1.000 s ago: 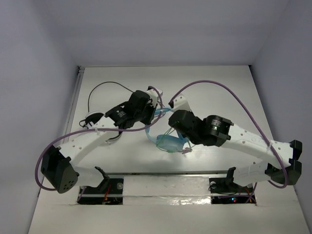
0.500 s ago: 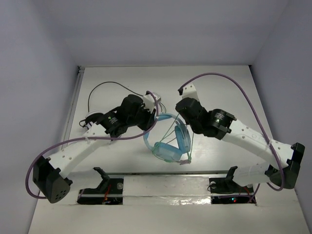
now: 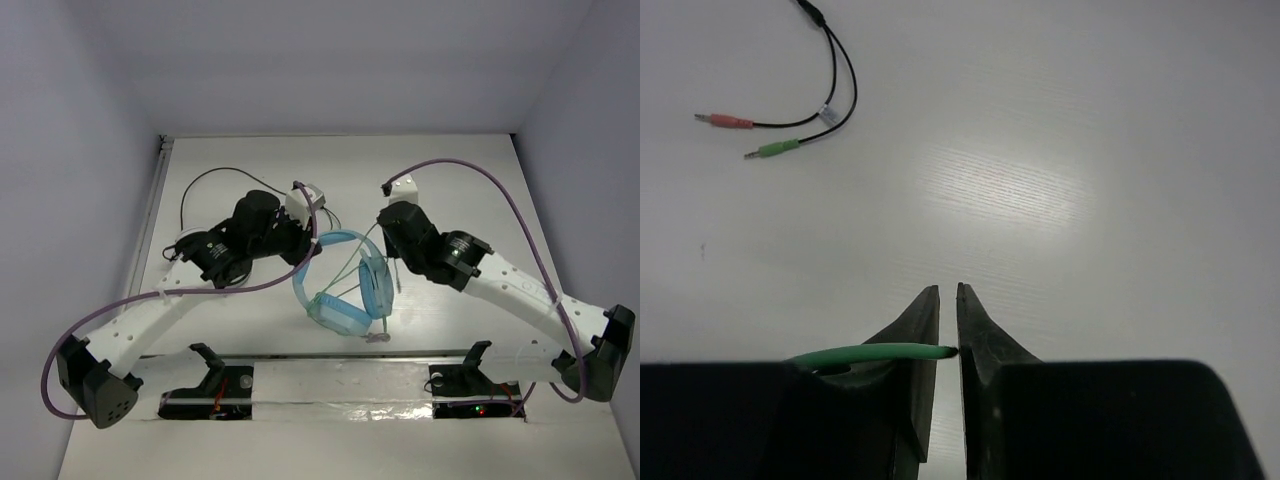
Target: Wrap the headphones
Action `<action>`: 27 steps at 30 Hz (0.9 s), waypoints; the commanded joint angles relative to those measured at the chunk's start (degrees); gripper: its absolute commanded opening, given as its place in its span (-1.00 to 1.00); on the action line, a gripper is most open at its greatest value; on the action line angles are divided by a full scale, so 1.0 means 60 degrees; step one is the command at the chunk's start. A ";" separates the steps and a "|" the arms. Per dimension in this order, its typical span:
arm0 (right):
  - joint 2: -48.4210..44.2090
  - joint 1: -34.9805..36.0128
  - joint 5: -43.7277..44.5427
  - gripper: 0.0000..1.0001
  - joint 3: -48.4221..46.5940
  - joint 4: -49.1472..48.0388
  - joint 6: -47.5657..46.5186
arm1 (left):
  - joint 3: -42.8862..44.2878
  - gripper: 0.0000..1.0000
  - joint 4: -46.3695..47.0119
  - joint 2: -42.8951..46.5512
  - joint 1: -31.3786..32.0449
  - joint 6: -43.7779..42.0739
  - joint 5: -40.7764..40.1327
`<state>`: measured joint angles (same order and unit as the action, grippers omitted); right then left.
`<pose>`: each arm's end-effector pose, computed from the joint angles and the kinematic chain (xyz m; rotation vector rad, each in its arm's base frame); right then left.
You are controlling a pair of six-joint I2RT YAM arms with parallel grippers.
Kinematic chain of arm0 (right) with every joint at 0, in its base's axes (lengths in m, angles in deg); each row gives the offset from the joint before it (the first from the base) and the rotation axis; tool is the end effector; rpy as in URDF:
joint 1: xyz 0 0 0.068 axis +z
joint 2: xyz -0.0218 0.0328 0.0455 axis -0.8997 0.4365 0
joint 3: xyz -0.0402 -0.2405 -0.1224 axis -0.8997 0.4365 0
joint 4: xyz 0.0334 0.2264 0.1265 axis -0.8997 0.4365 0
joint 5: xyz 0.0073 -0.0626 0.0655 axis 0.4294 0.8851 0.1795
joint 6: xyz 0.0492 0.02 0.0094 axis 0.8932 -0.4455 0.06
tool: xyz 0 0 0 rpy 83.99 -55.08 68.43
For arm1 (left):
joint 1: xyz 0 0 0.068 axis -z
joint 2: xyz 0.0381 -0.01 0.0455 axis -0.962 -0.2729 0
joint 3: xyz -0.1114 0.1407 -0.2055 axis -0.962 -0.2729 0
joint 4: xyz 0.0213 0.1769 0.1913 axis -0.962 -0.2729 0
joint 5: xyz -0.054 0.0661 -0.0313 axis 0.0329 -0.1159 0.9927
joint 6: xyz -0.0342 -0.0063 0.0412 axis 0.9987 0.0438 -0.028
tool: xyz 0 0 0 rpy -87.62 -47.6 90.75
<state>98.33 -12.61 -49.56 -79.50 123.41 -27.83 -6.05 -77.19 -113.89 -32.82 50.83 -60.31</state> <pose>0.1764 0.1874 0.3436 -0.3248 2.1094 -0.0523 0.1779 -0.1699 0.3512 0.8721 1.8610 -0.7593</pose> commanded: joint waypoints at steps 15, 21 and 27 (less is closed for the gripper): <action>-0.2133 -0.1200 -0.3623 -0.69 0.2771 -0.4893 0.0837 | 0.1834 -1.00 0.2068 0.0093 -0.1265 0.1633 0.1888; -0.2630 -0.1289 -0.3522 -1.00 0.3109 -0.5291 0.0998 | 0.2274 -1.00 0.1392 0.0019 -0.1353 0.1427 0.0993; -0.2939 -0.1377 -0.4033 -1.00 0.3768 -0.5892 0.1145 | 0.2449 -1.00 0.1789 -0.0009 -0.1558 0.1954 0.0849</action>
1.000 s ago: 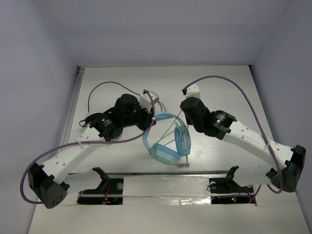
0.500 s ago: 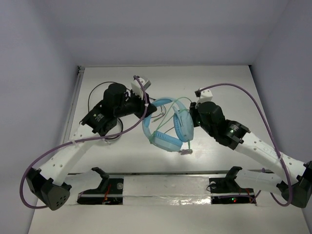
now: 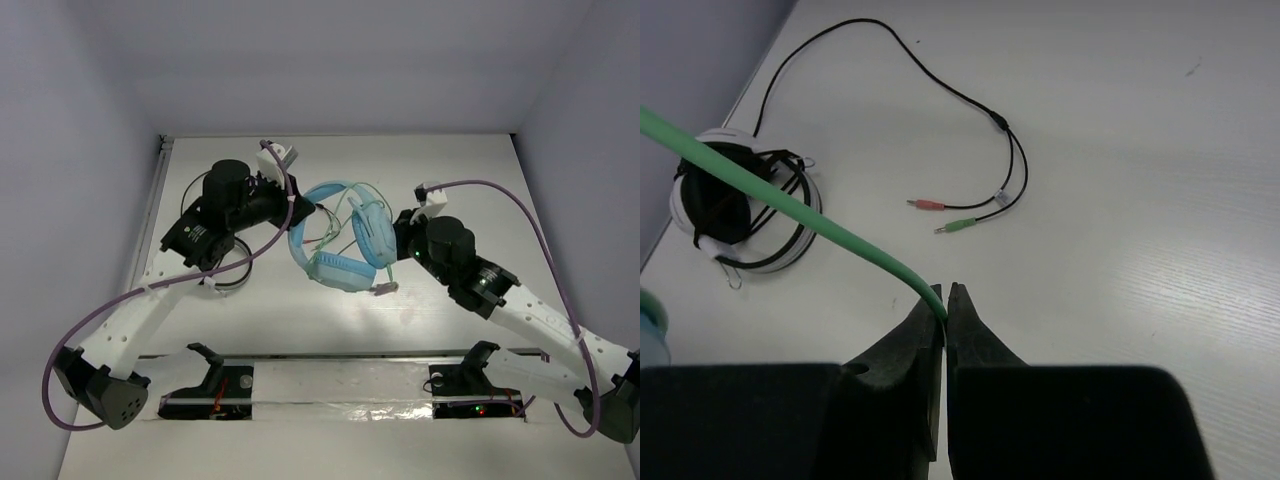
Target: Wrap the headphones
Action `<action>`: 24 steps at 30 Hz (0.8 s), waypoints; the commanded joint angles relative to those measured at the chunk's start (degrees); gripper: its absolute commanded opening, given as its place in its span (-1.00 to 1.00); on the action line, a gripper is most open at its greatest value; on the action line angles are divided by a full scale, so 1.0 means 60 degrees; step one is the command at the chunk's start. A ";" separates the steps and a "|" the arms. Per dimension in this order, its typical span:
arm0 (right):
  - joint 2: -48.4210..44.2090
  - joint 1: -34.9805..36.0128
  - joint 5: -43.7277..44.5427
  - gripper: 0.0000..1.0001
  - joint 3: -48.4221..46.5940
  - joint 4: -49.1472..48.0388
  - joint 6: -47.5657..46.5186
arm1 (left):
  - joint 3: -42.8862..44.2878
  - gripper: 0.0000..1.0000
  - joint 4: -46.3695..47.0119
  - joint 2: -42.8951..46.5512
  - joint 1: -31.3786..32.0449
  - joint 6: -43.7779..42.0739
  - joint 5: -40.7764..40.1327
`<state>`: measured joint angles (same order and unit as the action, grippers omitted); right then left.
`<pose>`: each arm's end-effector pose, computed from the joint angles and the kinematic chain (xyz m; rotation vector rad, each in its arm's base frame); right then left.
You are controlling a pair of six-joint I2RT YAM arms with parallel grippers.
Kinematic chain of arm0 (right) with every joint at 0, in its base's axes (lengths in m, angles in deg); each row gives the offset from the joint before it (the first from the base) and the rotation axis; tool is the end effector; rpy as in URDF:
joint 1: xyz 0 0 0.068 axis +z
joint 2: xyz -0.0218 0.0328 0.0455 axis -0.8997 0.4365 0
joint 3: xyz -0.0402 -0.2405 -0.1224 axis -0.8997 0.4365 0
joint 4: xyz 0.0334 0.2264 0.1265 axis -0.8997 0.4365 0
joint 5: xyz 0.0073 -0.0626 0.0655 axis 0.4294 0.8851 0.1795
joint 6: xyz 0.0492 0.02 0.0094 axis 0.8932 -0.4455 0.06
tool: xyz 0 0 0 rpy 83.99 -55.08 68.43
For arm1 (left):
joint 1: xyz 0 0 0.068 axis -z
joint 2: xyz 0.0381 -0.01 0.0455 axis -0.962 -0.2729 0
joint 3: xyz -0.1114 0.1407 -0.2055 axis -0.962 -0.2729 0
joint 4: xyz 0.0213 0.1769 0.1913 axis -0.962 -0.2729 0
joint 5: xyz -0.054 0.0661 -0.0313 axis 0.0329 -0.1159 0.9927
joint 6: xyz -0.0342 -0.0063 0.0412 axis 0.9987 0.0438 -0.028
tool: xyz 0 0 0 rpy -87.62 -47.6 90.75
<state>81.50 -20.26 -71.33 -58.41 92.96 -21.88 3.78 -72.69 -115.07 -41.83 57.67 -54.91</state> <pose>0.1644 0.1450 0.3282 -0.1526 1.8676 0.5706 0.2018 -0.1433 0.4142 0.6505 1.7065 -0.8438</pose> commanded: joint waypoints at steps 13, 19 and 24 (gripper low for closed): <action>-0.0427 -0.0835 -0.4105 -1.00 0.1702 -0.3787 0.1381 | 0.1924 -1.00 0.1345 -0.0194 -0.0233 0.1927 -0.1984; -0.0047 -0.0923 -0.5970 -1.00 0.1996 -0.5209 0.2306 | 0.1076 -1.00 0.2678 -0.0164 -0.0321 0.3040 -0.2221; 0.0276 -0.0923 -0.6440 -0.97 0.2435 -0.6236 0.2819 | 0.0723 -1.00 0.3674 -0.0179 -0.0438 0.3686 -0.2337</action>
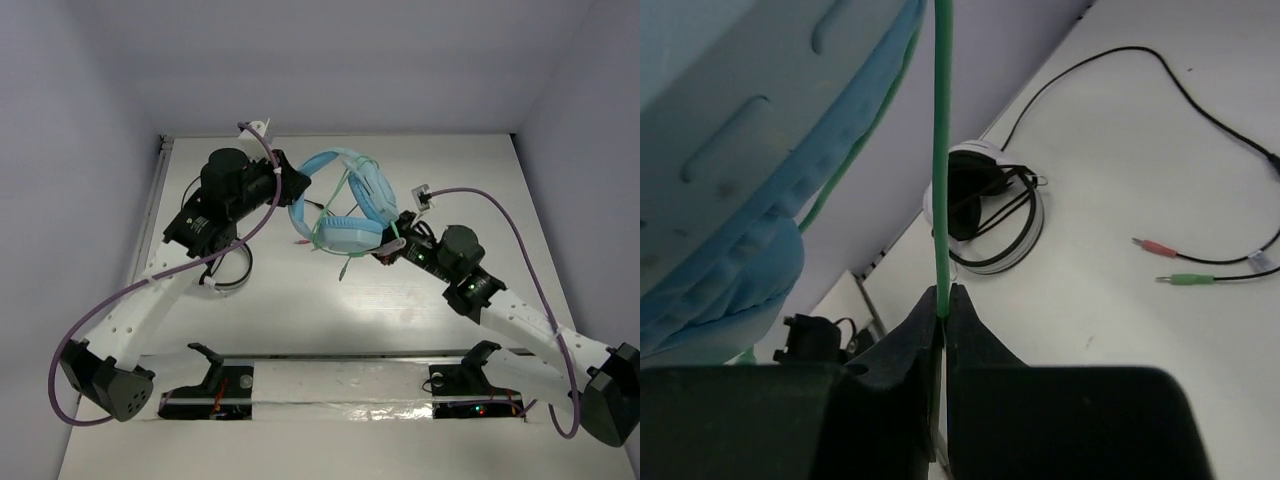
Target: Wrap the headphones
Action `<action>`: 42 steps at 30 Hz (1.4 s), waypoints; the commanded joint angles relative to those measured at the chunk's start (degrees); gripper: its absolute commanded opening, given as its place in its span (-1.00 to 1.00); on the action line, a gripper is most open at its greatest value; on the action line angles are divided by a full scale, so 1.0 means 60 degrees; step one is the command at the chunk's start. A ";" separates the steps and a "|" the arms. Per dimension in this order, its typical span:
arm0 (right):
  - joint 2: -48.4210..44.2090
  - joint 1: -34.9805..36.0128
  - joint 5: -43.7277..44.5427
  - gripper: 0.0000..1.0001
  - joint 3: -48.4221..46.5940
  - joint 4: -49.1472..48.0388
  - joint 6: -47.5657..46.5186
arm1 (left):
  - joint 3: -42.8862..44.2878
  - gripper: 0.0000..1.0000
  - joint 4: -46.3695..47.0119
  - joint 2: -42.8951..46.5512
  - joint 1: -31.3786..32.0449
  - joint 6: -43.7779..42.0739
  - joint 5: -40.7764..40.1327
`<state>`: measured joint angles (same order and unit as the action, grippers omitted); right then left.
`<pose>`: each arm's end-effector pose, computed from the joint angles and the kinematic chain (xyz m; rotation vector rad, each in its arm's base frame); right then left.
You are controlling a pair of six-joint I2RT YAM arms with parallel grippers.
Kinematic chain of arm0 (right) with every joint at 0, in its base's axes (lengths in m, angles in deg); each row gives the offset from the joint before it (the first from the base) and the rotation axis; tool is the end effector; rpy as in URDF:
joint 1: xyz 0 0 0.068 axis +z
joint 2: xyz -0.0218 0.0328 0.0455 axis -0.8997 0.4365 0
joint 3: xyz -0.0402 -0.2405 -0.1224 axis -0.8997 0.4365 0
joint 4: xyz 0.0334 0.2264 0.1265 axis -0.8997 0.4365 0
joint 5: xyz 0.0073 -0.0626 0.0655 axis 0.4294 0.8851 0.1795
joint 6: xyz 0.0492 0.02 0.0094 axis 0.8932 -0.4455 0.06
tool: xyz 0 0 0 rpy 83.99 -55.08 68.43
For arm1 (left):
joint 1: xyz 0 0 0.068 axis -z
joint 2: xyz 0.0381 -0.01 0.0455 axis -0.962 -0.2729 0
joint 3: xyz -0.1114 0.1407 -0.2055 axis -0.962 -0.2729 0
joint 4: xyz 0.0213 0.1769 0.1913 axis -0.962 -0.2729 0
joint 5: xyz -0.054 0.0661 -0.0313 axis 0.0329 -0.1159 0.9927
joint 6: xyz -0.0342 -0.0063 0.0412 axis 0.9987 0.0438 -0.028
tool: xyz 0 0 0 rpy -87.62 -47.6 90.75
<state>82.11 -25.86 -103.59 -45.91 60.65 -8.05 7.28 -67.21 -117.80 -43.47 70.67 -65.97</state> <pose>0.1704 0.1477 0.3082 -0.2810 1.6290 1.2515 0.2210 -0.1388 0.4340 0.2827 1.6969 -0.8387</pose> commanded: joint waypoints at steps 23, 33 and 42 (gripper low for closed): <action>0.1376 0.0010 -0.1665 -1.00 0.0953 -0.3243 0.1891 | -0.0256 -1.00 0.3625 0.0291 -0.0165 0.2266 -0.1591; 0.0380 0.0112 -0.1210 -0.82 0.1671 -0.2758 0.2710 | -0.1968 -1.00 0.4371 0.0847 -0.0253 0.3319 -0.4359; 0.0775 0.0391 -0.2601 -0.92 0.0837 -0.1850 0.3107 | -0.3375 -1.00 0.5294 0.0628 -0.0165 0.3701 -0.5181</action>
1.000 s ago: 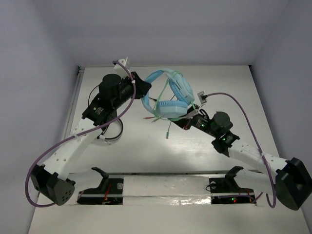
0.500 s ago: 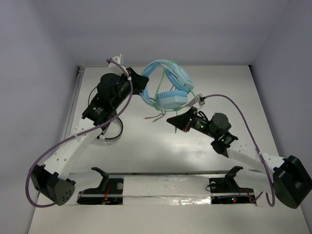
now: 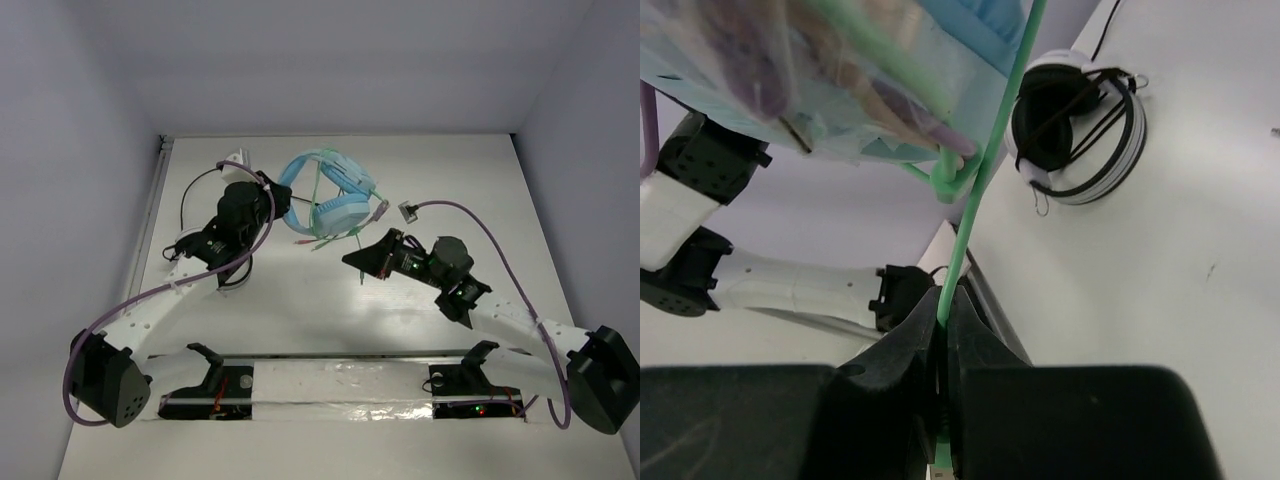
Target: Wrap the headphones
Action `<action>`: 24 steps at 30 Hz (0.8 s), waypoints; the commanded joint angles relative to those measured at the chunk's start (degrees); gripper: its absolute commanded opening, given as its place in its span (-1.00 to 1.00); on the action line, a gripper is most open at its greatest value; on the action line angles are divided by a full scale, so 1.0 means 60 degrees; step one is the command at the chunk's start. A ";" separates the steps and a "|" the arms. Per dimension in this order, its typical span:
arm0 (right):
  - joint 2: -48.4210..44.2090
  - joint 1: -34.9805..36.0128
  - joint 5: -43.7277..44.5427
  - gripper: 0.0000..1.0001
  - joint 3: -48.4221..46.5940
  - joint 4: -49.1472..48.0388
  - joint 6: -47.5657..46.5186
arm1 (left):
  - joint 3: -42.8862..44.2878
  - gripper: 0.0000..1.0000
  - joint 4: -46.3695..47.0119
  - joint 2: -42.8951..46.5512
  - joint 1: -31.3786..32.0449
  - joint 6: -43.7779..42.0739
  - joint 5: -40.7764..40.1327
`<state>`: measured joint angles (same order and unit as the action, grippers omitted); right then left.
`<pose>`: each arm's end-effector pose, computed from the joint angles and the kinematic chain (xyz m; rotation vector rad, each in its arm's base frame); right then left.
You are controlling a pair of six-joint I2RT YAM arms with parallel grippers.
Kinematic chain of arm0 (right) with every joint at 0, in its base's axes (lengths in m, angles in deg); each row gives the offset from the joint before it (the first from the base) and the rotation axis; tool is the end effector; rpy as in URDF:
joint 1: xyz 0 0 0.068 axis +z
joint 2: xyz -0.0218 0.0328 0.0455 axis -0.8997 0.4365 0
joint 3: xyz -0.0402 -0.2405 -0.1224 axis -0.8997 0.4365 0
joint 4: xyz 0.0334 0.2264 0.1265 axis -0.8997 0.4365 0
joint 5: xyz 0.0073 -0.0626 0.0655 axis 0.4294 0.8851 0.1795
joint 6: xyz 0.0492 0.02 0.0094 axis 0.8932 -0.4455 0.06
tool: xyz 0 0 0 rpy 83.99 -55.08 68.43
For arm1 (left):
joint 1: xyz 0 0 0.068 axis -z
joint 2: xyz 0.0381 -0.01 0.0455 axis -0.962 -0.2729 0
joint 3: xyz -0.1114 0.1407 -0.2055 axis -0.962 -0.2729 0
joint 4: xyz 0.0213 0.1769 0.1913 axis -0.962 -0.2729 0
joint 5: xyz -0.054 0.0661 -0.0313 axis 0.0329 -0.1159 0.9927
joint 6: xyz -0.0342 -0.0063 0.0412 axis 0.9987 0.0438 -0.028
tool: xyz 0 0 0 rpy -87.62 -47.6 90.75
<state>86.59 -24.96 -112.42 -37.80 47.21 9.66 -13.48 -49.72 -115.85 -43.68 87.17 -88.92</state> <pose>0.1674 0.1564 0.2669 -0.1901 1.7347 1.5993 0.2345 -0.1293 0.3469 -0.2802 1.7013 -0.7172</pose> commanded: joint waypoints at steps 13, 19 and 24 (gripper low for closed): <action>-0.0072 0.0329 -0.1513 -0.81 -0.0765 0.0301 0.1020 | -0.1174 -1.00 0.2337 0.0362 0.0281 0.0438 -0.2308; -0.0454 0.0329 -0.0926 -0.68 -0.0516 0.0537 0.1108 | -0.1687 -1.00 0.2176 0.0465 0.0369 0.0380 -0.2455; -0.0791 0.0329 0.0346 -0.68 -0.0194 0.1414 0.0875 | -0.2083 -1.00 0.2321 0.0086 0.0749 0.0365 -0.2485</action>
<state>84.19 -24.26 -112.57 -39.48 55.30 15.34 -25.57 -42.16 -115.24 -39.60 87.79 -97.88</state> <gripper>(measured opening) 0.166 0.124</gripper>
